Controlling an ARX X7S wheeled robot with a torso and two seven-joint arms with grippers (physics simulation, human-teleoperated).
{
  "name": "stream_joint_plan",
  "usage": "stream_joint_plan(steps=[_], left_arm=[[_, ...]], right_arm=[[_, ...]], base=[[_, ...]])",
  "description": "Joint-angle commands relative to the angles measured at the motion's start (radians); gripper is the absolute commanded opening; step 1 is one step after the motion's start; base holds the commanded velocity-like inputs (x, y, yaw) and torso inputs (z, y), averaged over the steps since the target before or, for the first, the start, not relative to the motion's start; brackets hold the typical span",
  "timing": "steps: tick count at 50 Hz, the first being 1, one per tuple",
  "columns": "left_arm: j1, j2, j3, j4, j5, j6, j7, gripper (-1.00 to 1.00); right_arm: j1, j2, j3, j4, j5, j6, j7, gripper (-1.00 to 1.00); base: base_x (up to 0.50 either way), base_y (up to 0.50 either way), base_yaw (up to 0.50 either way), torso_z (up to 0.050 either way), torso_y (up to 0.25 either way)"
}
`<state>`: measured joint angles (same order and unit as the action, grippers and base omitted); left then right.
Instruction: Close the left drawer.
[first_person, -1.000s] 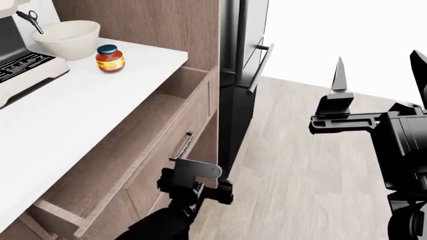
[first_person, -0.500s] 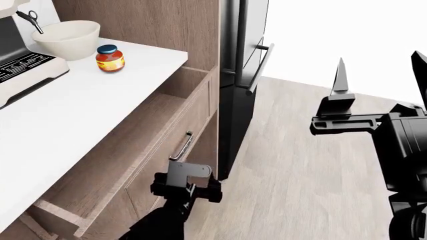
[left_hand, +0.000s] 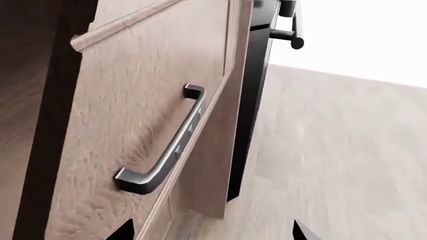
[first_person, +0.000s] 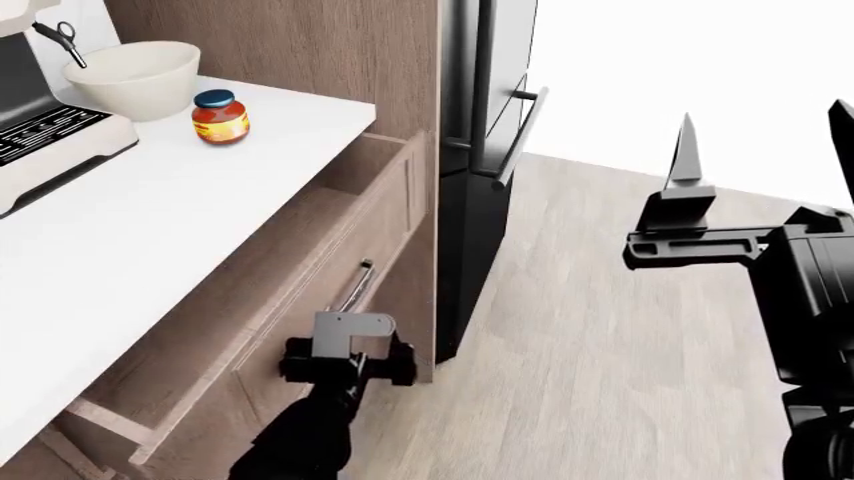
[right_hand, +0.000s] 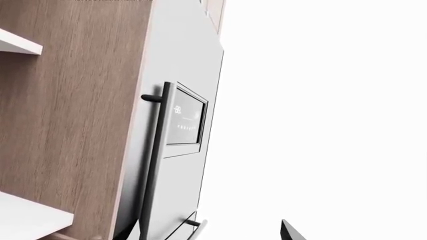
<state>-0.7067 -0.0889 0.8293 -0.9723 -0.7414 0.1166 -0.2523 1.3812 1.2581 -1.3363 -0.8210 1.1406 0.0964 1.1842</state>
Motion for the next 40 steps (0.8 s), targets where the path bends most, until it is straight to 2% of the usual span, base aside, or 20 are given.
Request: stream_joint_plan(steps=[1, 13, 40], left_arm=[[-0.076, 0.069, -0.057, -0.334, -0.004, 0.119, 0.100, 1.00], [-0.110, 0.022, -0.245, -0.336, 0.088, 0.070, 0.100, 1.00], [-0.139, -0.023, -0.785, -0.336, 0.515, 0.076, 0.120, 1.00]], right_arm=[[-0.002, 0.004, 0.004, -0.002, 0.001, 0.001, -0.001, 1.00], [-0.010, 0.011, 0.005, -0.010, -0.005, -0.004, 0.000, 1.00], [-0.009, 0.006, 0.015, -0.010, 0.003, 0.005, -0.003, 1.00]], base=[[0.00, 0.00, 0.00, 0.000, 0.000], [0.00, 0.00, 0.00, 0.000, 0.000], [0.00, 0.00, 0.00, 0.000, 0.000]])
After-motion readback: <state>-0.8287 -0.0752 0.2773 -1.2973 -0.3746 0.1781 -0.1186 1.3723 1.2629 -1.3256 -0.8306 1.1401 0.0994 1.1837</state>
